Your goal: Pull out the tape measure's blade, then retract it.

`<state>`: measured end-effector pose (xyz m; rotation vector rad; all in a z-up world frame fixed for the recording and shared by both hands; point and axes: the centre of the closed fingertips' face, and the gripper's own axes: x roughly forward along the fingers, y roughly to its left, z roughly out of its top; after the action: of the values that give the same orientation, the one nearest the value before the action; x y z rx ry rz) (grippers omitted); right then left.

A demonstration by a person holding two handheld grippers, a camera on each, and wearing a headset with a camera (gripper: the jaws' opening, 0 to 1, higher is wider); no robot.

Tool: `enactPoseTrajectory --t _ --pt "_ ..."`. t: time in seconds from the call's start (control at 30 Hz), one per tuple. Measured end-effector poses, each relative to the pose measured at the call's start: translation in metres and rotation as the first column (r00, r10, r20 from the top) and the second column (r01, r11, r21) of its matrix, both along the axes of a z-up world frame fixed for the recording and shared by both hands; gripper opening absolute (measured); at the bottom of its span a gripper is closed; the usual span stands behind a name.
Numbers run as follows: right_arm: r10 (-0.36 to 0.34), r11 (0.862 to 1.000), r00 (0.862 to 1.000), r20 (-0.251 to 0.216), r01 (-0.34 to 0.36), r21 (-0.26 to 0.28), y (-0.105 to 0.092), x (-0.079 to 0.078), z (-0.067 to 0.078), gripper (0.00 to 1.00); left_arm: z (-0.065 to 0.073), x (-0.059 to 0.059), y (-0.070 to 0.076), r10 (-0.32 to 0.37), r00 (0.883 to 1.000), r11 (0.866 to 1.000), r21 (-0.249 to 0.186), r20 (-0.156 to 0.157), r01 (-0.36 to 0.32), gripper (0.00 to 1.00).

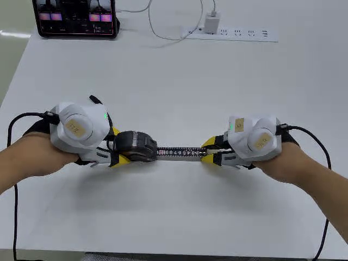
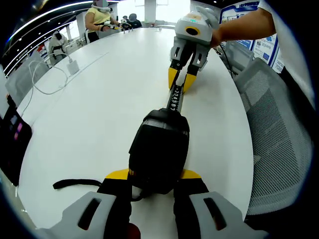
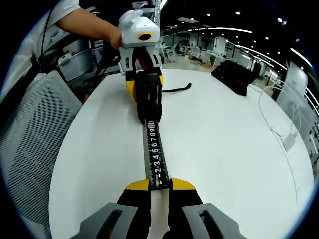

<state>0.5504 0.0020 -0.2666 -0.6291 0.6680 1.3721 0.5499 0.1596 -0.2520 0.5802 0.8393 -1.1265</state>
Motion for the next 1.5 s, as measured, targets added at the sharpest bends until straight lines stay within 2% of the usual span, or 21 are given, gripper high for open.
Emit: enactPoseTrajectory --t 1.5 --pt "-0.046 0.997 0.999 0.011 0.047 -0.06 -0.052 0.0 0.0 0.08 0.0 -0.001 -0.001 -0.003 1.0 1.0 -0.001 0.001 0.003 0.27"
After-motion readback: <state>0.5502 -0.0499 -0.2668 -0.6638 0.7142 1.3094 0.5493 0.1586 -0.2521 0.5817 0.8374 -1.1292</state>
